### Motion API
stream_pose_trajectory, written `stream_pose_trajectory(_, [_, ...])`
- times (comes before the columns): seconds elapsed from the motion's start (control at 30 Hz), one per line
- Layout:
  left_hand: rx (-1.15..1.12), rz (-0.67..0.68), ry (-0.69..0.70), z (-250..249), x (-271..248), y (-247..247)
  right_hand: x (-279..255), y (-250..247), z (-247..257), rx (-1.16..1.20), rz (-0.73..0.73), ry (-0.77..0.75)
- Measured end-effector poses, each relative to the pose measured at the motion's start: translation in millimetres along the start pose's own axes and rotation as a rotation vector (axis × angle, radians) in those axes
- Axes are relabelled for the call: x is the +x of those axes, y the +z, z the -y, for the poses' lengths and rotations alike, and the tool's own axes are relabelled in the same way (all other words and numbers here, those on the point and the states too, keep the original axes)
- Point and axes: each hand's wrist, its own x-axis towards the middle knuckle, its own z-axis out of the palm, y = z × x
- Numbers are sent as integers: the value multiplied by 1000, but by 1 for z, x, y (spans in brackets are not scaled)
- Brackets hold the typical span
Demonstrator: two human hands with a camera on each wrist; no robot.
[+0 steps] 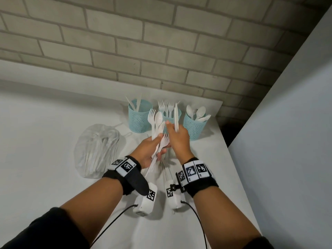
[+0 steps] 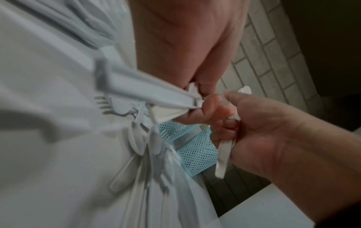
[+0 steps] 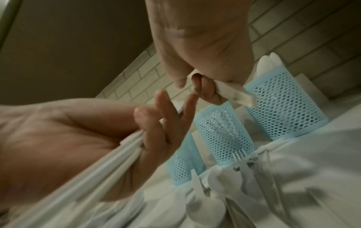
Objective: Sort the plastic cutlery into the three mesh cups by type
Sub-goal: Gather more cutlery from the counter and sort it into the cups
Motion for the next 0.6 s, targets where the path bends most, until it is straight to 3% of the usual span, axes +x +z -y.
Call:
stream_pose_trajectory(0.17, [21,31,-14,0,-1,2,4,-3,3,160,114,134])
stream_pose_trajectory(0.3, [65,41,-19,-1,-1,-3,9,-12,13,340,114,232])
stream_pose_trajectory(0.43, [73,21,-14,-4,-2,-7,15,-12,15,245,245,268])
stream_pose_trajectory(0.5, [92,17,-8,-6,-3,-10,22,-11,16,262,225,286])
stream_pose_trajectory(0.6, [156,33,-3,-6,-5,-17,36,-15,24,473,82,298])
